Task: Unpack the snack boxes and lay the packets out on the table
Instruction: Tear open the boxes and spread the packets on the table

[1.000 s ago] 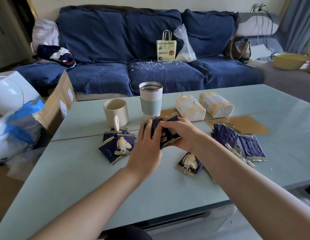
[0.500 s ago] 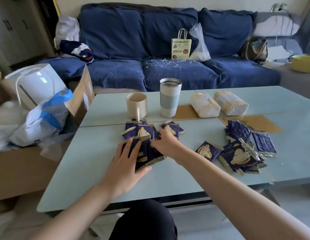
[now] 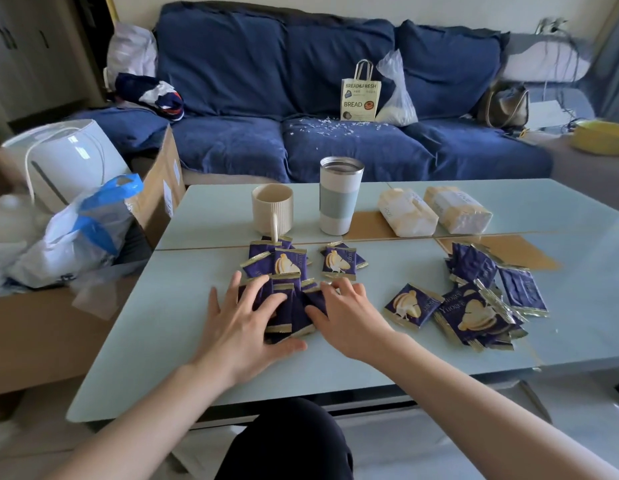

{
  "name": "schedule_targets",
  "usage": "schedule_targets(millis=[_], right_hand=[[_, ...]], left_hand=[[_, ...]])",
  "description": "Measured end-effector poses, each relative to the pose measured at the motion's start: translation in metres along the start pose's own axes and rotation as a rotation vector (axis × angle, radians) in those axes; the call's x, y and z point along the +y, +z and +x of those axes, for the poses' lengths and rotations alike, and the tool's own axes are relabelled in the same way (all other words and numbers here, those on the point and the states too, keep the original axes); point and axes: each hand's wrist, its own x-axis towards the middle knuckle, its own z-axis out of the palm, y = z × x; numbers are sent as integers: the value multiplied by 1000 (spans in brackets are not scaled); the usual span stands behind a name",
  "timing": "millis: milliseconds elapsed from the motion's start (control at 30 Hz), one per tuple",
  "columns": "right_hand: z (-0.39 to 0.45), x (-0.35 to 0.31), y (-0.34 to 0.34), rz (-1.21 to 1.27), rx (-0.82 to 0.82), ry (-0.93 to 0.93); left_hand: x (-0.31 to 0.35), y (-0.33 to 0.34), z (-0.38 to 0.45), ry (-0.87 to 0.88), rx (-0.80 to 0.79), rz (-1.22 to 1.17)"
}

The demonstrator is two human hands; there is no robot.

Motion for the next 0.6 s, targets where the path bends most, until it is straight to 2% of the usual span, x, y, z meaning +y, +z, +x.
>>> schedule_targets(millis=[133,200,267,400,467,533,600], right_hand=[[16,15,-7,-25,116,43],[33,23,-8,-34,104,119],[48,28,-8,-21,37,190],[62,27,-8,-77,-44,106],[64,23,-7,-91,-67,63],[64,22,-6,-56,-78,45],[66,25,-6,-29,-62,17]], left_hand=[[5,2,7,170,102,10],[10,1,10,185,38,-26],[13,1,11,158,-90,-4],[13,2,14,151,-177,1],[8,-2,15,161,-124,-86],[0,-4,23,153,37,-226],[-12,-6,41,40,157,-382]])
